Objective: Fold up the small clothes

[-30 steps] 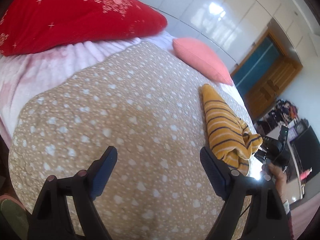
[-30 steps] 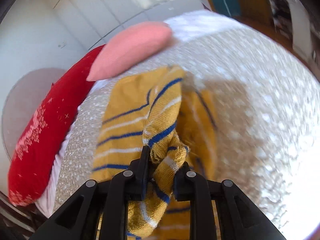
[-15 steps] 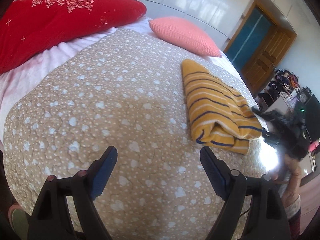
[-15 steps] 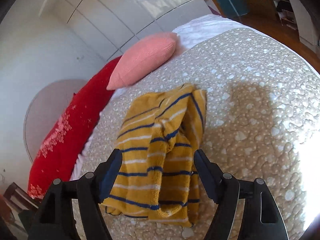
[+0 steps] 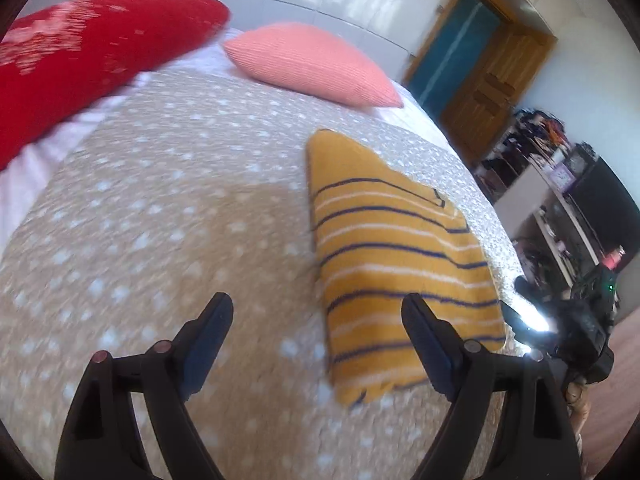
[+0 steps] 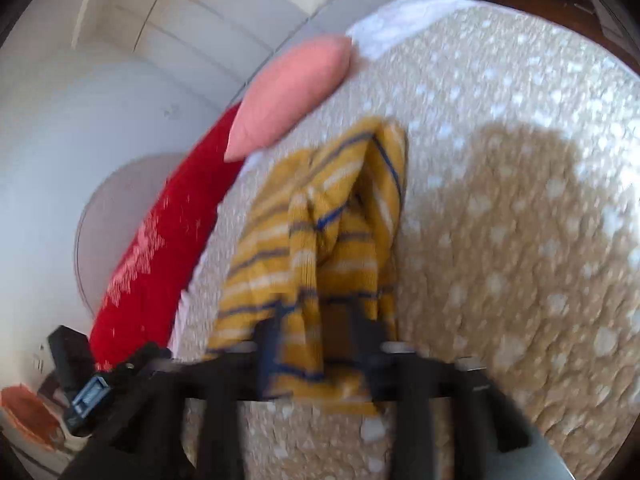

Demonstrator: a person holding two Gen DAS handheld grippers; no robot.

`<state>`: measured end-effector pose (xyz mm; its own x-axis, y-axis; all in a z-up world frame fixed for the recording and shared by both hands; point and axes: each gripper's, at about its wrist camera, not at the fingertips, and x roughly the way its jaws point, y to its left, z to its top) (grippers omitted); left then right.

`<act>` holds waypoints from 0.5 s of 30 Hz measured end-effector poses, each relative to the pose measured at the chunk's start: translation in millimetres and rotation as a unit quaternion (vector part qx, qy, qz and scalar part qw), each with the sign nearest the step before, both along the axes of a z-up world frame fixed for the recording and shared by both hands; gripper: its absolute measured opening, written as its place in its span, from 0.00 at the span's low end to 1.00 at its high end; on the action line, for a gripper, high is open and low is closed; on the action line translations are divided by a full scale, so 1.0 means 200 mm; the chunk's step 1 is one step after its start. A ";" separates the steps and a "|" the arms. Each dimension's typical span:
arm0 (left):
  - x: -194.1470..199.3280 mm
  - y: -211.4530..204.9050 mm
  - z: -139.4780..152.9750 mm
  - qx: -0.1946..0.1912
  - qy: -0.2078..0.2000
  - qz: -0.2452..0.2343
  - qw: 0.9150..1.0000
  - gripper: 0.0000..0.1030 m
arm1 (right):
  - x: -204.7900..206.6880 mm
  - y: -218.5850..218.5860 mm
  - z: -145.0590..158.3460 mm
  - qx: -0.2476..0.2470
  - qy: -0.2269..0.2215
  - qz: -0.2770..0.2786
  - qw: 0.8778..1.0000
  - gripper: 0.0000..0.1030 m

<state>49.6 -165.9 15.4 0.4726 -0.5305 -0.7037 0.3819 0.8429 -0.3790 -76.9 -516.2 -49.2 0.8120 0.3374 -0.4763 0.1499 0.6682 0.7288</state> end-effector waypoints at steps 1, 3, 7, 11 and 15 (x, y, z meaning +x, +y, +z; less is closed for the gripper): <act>0.07 -0.04 -0.03 -0.005 0.009 -0.012 1.000 0.84 | 0.02 -0.03 0.01 -0.005 -0.009 -0.012 1.000 0.95; 0.23 -0.12 -0.12 -0.025 0.047 -0.037 0.998 0.86 | 0.15 -0.07 -0.03 -0.001 0.003 -0.007 1.000 0.95; 0.45 -0.25 -0.33 -0.084 0.142 -0.068 0.984 0.90 | 0.45 -0.12 -0.15 0.014 0.041 0.000 0.999 0.93; 0.48 -0.30 -0.32 -0.122 0.168 -0.081 0.975 0.66 | 0.65 -0.08 -0.20 0.072 0.044 0.049 0.995 0.47; 0.47 -0.28 -0.08 -0.116 0.127 -0.094 0.981 0.63 | 0.63 -0.06 -0.01 0.068 -0.018 0.065 0.995 0.36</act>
<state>144.4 -222.8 -1.1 0.1763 -0.7512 -0.6361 0.3907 0.6466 -0.6552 49.6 -529.0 -50.9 0.7733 0.5000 -0.3899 0.0406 0.5746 0.8174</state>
